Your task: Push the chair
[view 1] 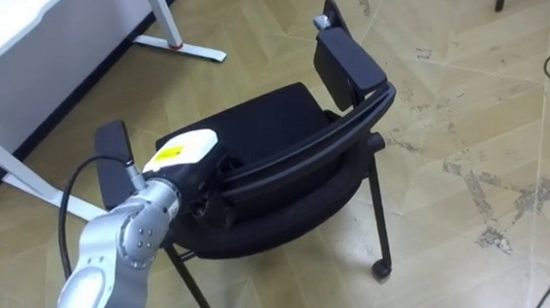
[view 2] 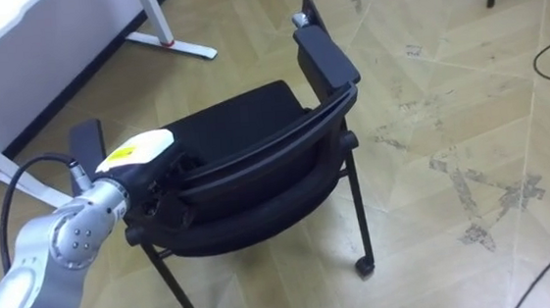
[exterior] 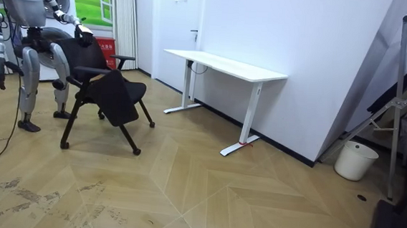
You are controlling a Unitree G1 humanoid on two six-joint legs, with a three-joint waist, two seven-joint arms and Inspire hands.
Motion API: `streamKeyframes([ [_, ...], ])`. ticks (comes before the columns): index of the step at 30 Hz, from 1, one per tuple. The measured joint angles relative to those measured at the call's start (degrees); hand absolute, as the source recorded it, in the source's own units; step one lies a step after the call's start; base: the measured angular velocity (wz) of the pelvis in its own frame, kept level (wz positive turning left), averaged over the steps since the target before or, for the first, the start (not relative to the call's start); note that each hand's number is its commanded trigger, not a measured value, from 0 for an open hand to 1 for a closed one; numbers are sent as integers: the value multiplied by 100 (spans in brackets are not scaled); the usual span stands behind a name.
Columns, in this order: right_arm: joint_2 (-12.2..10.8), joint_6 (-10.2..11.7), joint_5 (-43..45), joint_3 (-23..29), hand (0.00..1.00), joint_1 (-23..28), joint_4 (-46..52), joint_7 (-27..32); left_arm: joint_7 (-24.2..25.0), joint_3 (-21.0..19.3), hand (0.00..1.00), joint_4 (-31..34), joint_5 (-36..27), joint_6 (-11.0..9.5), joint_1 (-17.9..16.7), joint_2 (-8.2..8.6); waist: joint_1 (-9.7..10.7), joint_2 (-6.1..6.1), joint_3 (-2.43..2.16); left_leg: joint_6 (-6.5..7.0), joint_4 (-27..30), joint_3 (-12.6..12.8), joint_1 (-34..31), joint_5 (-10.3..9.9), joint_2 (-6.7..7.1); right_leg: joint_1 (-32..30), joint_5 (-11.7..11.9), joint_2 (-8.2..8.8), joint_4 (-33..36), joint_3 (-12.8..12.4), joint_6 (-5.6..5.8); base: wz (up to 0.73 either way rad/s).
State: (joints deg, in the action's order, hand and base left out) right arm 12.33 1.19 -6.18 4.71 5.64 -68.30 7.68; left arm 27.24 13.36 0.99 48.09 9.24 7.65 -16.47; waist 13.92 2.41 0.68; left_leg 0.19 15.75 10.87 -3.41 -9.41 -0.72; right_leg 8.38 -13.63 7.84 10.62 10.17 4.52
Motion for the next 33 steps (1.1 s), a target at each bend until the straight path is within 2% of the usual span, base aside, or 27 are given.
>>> streamKeyframes([
  [6,66,-7,1173,22,0,-5,-35,387,-180,42,100,-117,-39,0,-3,-1,1,-13,7,0,-9,-20,52,0,13,64,0,4,-3,19,0,1],
  [8,114,-11,1529,23,0,-8,-33,547,-213,42,100,-149,-31,-11,-4,-2,3,-60,22,1,-15,-33,48,1,15,68,0,5,-1,55,0,3],
  [9,148,-15,1734,20,0,-10,-25,664,-250,42,100,-158,-35,-27,-2,-10,1,-39,-14,1,3,-54,16,1,15,65,0,6,3,103,0,7],
  [13,315,-118,2881,161,0,-23,380,902,-317,37,100,-156,-85,-131,34,-76,-24,-82,-4,9,98,-66,-104,-4,16,13,0,9,22,119,0,3],
  [14,393,-139,3240,164,0,-24,661,926,-311,36,100,-148,-74,-134,52,-99,-38,-96,-14,10,111,-57,-134,-5,12,-51,0,11,26,118,1,-5],
  [19,698,-147,4381,178,0,-55,2217,889,-277,12,100,-116,-131,-219,126,-306,-123,-99,-18,17,190,-4,-282,-10,-51,-233,1,-15,119,84,-1,-8],
  [22,871,-154,5148,177,0,-2,3535,737,-134,10,100,-19,-287,-358,127,-583,-182,-106,-21,17,189,17,-305,-10,-55,-241,4,-8,125,99,-4,-2],
  [24,1081,-51,5681,158,0,-13,4375,703,-42,25,100,23,-466,-522,127,-838,-219,-150,-25,16,176,7,-289,-10,-44,-231,4,-6,130,102,-4,5],
  [27,1300,7,6003,203,0,-16,5239,708,29,41,100,65,-539,-710,127,-1073,-348,-250,-37,15,147,7,-257,-9,-39,-232,4,-6,101,99,-4,1],
  [29,1306,8,6034,207,0,-30,5660,709,62,47,100,64,-577,-774,126,-1164,-418,-299,-31,11,60,6,-167,-7,-32,-183,4,-5,103,115,-4,0],
  [33,1316,-6,6025,151,0,-79,6435,566,63,56,100,65,-624,-934,127,-1184,-605,-313,-31,11,38,0,-157,-6,-10,-195,6,9,96,85,-5,0],
])
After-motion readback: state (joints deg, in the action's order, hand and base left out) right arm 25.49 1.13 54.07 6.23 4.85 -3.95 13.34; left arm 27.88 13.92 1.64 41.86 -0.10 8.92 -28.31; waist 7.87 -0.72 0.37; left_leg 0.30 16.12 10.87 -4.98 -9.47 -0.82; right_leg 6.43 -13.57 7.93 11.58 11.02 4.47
